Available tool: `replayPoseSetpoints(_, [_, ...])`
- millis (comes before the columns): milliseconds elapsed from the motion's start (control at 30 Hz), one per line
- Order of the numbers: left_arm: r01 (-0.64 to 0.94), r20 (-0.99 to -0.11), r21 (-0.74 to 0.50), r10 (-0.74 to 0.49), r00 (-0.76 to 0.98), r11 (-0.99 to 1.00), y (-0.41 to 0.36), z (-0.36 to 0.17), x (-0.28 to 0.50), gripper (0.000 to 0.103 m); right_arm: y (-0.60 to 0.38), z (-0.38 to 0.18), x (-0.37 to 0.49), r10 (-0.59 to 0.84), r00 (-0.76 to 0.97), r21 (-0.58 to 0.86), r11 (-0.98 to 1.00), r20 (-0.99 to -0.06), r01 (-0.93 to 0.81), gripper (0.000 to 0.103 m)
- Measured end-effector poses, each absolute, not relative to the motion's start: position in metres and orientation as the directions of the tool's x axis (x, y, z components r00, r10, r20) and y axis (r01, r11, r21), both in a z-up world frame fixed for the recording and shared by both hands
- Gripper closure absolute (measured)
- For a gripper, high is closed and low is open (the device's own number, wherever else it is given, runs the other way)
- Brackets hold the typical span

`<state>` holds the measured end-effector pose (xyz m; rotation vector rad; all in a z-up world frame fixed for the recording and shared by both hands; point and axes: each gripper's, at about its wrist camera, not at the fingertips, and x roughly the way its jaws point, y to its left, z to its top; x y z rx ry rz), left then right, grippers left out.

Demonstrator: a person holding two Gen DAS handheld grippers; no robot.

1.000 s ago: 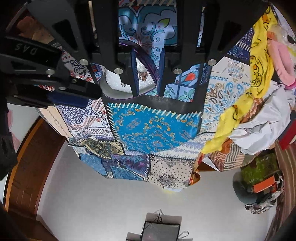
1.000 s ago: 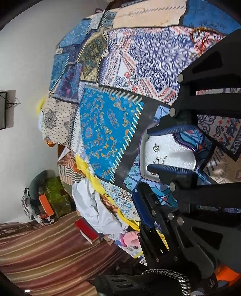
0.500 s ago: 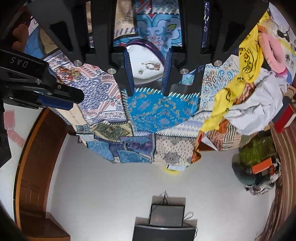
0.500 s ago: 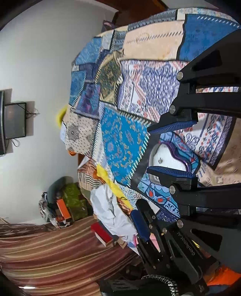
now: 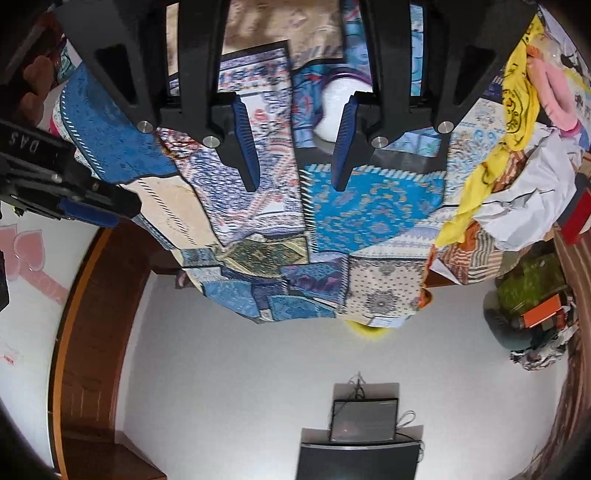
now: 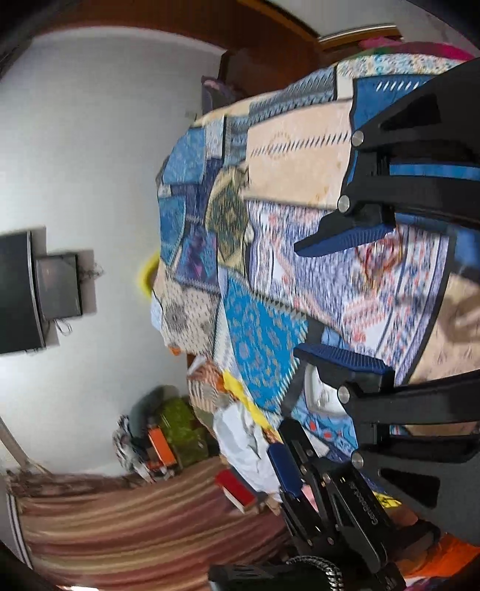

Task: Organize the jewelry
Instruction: 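Move the open left tool back to the jewelry pile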

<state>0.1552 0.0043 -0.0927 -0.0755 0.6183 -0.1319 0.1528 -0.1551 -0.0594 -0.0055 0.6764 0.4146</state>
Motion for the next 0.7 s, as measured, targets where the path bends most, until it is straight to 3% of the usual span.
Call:
replayPoseSetpoints(400, [0.186,-0.672,-0.112,-0.212,0.710,0.976,-0.049,-0.135,0.190,0.064,-0.228,-0.087,0.169,0.254,0.702,0.143,0.966,-0.665,-0.214,0.058])
replayPoseSetpoints(700, [0.245,-0.765,-0.135,-0.258,0.590,0.960,-0.069,-0.179,0.196,0.064,-0.243,-0.123,0.177,0.237,0.637,0.149,0.970,-0.734,-0.190,0.058])
